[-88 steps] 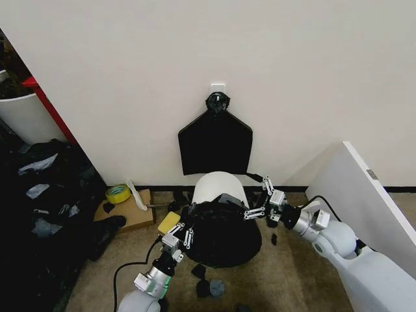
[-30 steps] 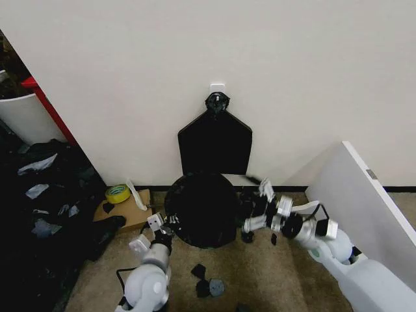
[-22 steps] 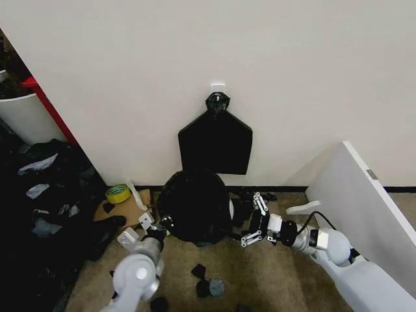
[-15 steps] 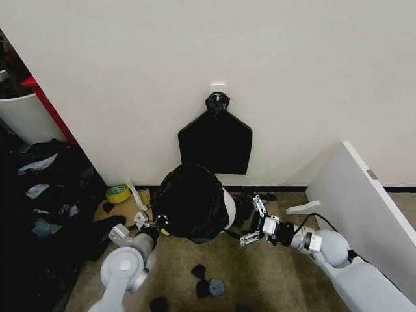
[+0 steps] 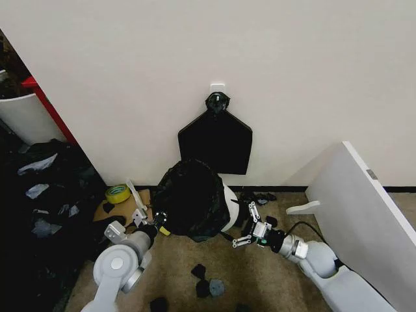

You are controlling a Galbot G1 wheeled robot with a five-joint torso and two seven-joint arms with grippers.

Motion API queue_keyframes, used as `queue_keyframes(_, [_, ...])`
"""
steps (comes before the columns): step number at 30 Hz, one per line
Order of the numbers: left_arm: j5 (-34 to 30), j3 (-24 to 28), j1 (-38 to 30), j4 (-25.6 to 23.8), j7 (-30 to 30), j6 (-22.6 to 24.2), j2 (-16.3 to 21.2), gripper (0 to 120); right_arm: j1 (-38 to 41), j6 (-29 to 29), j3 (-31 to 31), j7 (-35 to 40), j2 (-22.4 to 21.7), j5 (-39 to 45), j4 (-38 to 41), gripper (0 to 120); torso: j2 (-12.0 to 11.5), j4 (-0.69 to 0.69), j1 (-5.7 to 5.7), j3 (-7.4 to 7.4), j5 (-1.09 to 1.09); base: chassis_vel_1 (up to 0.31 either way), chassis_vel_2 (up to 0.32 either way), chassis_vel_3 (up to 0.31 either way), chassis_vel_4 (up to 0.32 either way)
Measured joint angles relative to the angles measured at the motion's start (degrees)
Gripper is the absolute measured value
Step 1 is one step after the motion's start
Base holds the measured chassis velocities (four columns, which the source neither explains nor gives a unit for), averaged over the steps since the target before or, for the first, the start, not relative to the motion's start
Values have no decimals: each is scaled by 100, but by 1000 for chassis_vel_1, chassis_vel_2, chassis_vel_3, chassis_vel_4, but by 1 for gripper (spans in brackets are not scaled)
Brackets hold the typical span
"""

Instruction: Place the garbage bag over the trash bin.

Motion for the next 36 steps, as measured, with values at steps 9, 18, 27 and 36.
queue_keyframes(9, [-118, -74, 26, -148, -27, 83, 9, 1, 347, 447, 385, -137, 143, -817, -963, 100, 0, 1, 0, 0, 0, 0, 0, 0, 0])
queue_keyframes(18, [-187, -113, 36, -285, -54, 145, -6, 1, 307, 640, 360, -253, 159, -241, -1064, 100, 0, 0, 0, 0, 1, 0, 0, 0, 0])
queue_keyframes(27, [-163, -174, 26, -264, -39, 114, 37, 1, 342, 467, 710, -2920, 42, 1820, -1179, 100, 0, 0, 0, 0, 1, 0, 0, 0, 0])
queue_keyframes(36, [-138, -148, 25, -278, -16, 104, 2, 1, 130, 243, 404, -1513, 14, 1797, -699, 100, 0, 0, 0, 0, 0, 0, 0, 0, 0])
